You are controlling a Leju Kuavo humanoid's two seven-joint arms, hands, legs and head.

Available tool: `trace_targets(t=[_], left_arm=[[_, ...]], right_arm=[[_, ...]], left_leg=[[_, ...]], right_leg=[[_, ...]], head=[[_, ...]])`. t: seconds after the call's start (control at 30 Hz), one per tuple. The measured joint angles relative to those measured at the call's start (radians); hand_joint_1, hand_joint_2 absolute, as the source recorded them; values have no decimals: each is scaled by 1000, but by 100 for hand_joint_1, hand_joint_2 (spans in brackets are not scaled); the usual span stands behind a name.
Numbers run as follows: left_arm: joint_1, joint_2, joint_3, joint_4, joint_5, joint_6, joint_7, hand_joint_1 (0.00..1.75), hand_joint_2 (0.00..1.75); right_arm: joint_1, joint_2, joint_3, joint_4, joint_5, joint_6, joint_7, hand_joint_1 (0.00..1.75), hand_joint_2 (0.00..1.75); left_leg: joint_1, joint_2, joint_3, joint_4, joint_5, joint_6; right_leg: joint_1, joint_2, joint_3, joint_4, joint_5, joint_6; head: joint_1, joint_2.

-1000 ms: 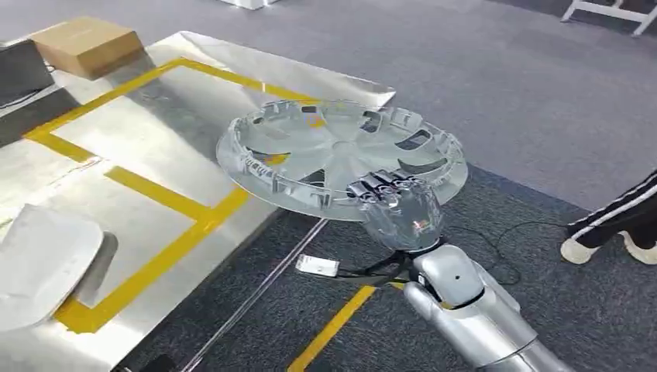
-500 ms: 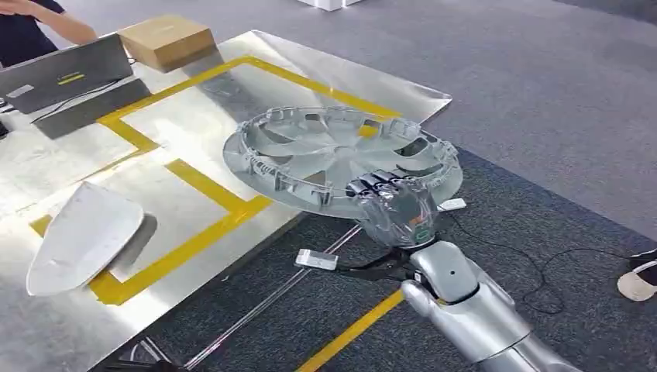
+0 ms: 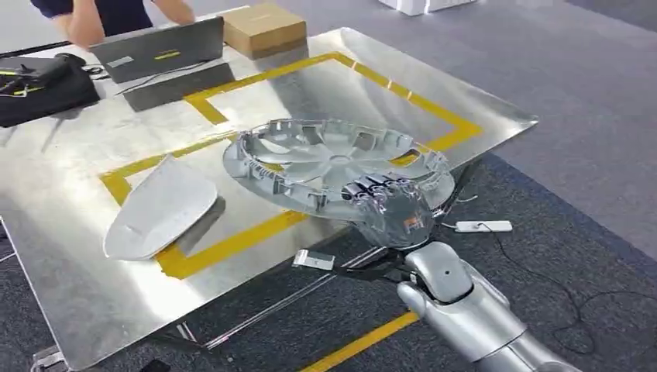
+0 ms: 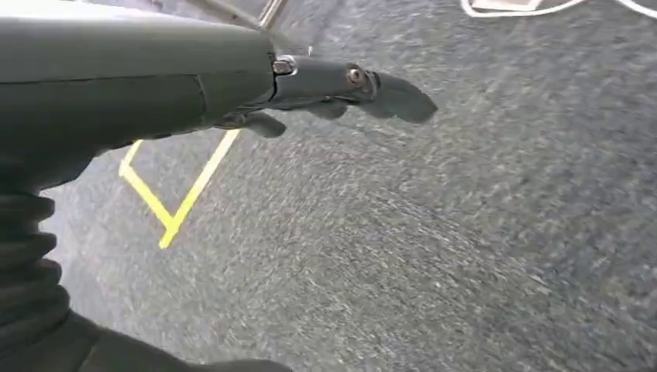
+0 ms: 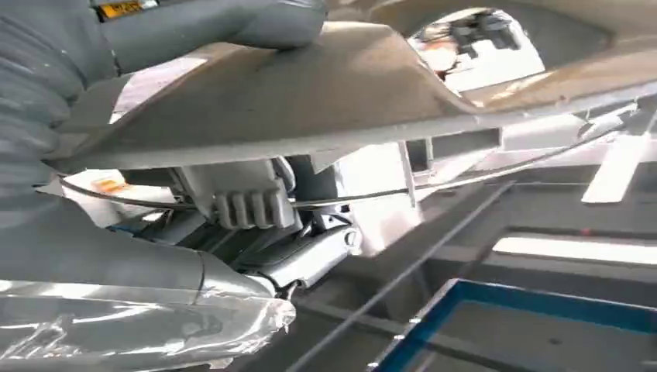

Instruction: Take the parts from the cabinet and place them on the table.

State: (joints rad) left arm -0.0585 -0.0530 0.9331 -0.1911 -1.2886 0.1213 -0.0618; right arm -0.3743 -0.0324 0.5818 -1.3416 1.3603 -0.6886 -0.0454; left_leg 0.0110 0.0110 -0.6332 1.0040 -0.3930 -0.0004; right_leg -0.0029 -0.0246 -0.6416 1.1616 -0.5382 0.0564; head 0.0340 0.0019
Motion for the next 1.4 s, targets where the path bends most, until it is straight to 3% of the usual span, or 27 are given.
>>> trace_targets(t=[0.07,0.1,0.13,0.17,0.23,0.27,0.3,0.33,0.4,0.47,0.57,0.6,0.67,0.7,1.03,1.23,1.4], left_arm=[[-3,1,0,0,-1,0,0,0,175],[-2,2,0,0,-1,0,0,0,175],[0,2,0,0,0,0,0,0,175],[2,2,0,0,-1,0,0,0,175],[3,1,0,0,-1,0,0,0,175],[4,2,0,0,-1,0,0,0,175],[4,5,1,0,-1,0,0,0,175],[6,6,1,0,0,0,1,0,175],[9,6,1,0,0,0,3,0,175],[8,8,2,0,1,0,5,0,175],[8,9,2,0,1,1,11,0,175],[8,9,2,0,1,1,12,0,175],[9,9,2,0,1,1,13,0,175],[9,9,2,0,1,2,13,0,175],[19,7,14,0,6,14,13,0,175],[26,6,28,0,8,25,19,0,175],[27,6,37,0,8,32,21,0,175]], right_arm=[[0,-8,5,8,-2,0,1,175,175],[1,-12,8,11,-4,0,1,175,175],[1,-14,11,15,-13,2,1,175,175],[1,-15,15,17,-23,3,3,175,175],[1,-19,21,18,-33,5,7,175,175],[0,-21,24,18,-34,5,8,175,175],[-1,-22,29,18,-37,5,8,175,175],[0,-24,31,18,-39,6,9,175,175],[3,-27,34,18,-40,9,11,175,175],[11,-34,37,13,-40,15,20,175,175],[26,-51,40,-12,-27,18,34,175,175],[32,-57,40,-20,-22,18,37,175,175],[47,-68,41,-40,-16,18,46,175,175],[56,-75,42,-50,-13,18,50,175,175],[176,-185,30,-106,-20,59,96,175,175],[283,-247,-60,-108,-46,63,115,175,175],[336,-264,-146,-108,-79,74,107,175,175]], left_leg=[[-2,-29,-1,0,0,3],[-3,-37,1,0,-1,4],[-3,-48,1,1,-1,4],[-3,-55,1,1,-1,4],[-1,-69,3,3,-3,-2],[-5,-72,-1,6,-4,-9],[-8,-75,-6,12,-4,-14],[-8,-75,-7,9,-2,-18],[-9,-72,-8,9,2,11],[-9,-69,-5,3,3,12],[-9,-67,-2,-4,6,6],[-8,-67,-1,-6,7,0],[-5,-67,-1,-9,7,-22],[-5,-67,-1,-9,7,-25],[-7,-67,-1,-9,5,-28],[-8,-67,-1,-9,4,-24],[-9,-67,-1,-9,3,-23]], right_leg=[[0,22,-82,159,-61,1],[1,23,-104,190,-60,0],[1,23,-103,173,-37,-1],[0,23,-84,121,1,-3],[-3,26,-4,-60,93,-4],[-5,38,14,-98,86,-3],[-6,40,21,-107,89,-13],[-7,41,19,-109,93,-16],[-7,45,16,-110,97,-13],[-5,48,15,-110,97,-16],[-3,50,14,-110,97,-24],[-2,50,14,-110,96,-27],[0,49,13,-109,96,-28],[0,49,13,-109,97,-29],[-3,47,18,-116,98,-28],[-4,47,20,-120,99,-26],[-5,48,20,-122,100,-24]], head=[[2,0],[2,0],[2,0],[2,0],[2,0],[3,0],[1,0],[0,0],[-1,0],[-1,0],[-1,0],[0,0],[0,0],[-1,0],[0,0],[0,0],[0,0]])
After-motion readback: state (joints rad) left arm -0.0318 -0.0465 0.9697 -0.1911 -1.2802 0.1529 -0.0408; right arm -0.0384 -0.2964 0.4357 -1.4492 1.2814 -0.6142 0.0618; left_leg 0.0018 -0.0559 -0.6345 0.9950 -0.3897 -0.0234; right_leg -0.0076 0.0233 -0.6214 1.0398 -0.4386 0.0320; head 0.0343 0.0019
